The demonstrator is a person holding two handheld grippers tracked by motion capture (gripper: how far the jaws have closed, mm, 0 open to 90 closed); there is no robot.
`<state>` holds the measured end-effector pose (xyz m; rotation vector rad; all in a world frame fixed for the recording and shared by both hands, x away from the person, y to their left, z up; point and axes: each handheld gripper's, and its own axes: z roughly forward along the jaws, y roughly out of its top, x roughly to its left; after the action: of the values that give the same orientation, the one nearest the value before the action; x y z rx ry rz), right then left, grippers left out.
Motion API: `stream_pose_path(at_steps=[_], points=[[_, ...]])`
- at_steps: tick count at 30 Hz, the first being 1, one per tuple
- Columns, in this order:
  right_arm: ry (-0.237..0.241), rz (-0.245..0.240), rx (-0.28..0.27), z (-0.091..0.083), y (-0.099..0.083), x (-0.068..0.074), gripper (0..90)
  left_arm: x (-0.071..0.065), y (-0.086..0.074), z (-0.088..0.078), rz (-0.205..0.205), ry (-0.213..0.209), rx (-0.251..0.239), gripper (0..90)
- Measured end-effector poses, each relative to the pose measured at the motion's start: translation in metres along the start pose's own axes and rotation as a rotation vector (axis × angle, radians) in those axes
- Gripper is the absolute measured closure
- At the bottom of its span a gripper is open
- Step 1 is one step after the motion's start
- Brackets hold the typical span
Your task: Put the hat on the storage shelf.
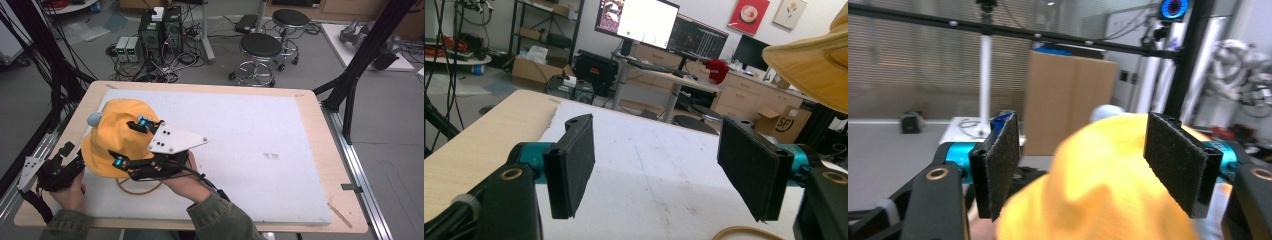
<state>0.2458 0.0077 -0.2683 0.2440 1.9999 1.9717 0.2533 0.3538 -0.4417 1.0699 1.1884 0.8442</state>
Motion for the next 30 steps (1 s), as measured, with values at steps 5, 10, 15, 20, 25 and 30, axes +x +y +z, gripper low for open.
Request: stream_pose_path(at_steps=[5, 10, 15, 20, 25, 30], points=[[-0.070, 0.009, 0.004, -0.016, -0.001, -0.014, 29.0, -0.001, 0.000, 0.001, 0.004, -0.002, 0.001, 31.5], [-0.139, 0.015, -0.007, -0.037, 0.000, -0.026, 28.3, -0.002, 0.000, 0.001, 0.010, -0.002, 0.002, 31.4], [-0.228, -0.024, -0.019, -0.065, 0.003, -0.037, 27.7, -0.003, 0.000, 0.000, 0.011, -0.001, -0.001, 31.5], [-0.366, -0.024, -0.050, -0.111, 0.007, -0.055, 26.6, -0.003, 0.000, 0.000, 0.016, -0.002, 0.002, 31.5], [-0.470, 0.000, -0.075, -0.150, 0.006, -0.067, 26.2, -0.004, 0.000, 0.001, 0.023, -0.002, -0.002, 31.5], [-0.543, 0.020, -0.069, -0.176, 0.000, -0.073, 25.2, -0.006, 0.000, 0.001, 0.036, -0.002, -0.002, 31.4]])
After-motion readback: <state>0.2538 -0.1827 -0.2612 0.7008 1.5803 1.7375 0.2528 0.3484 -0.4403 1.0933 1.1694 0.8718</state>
